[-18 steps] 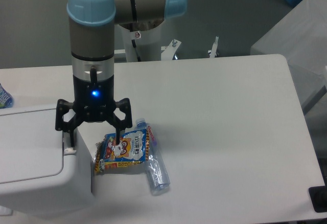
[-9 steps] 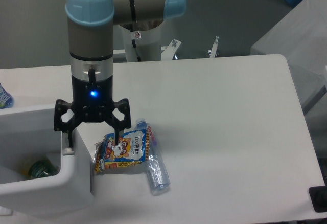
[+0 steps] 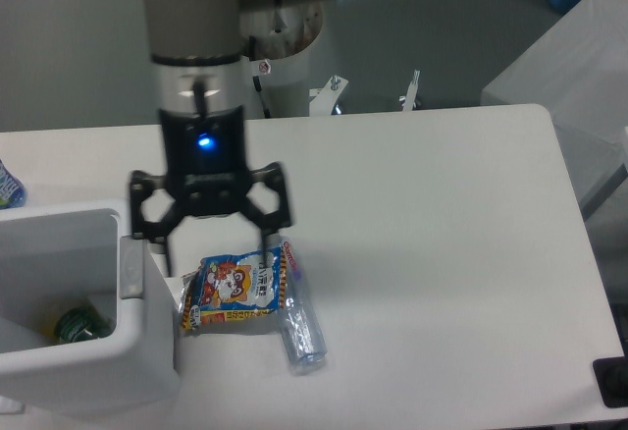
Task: Open the trash can
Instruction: 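Raise the gripper away from the opened trash can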
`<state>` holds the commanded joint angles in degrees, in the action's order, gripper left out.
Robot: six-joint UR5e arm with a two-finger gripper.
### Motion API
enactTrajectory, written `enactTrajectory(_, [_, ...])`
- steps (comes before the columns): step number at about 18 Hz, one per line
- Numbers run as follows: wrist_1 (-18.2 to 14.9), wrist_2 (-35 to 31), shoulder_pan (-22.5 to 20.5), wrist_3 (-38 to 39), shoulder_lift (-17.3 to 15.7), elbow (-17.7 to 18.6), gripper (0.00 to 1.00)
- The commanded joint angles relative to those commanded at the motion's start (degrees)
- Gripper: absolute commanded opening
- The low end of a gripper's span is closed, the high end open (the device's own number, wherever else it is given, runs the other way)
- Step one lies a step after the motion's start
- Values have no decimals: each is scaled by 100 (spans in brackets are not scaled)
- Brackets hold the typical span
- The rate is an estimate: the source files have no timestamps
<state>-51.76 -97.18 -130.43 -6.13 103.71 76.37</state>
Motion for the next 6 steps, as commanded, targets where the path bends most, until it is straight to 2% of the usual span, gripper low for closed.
enactTrajectory(3, [-263,-346,-175,-878,-26,193,100])
enactTrajectory(6, [-299,-337,-456,-1135,-26,238,100])
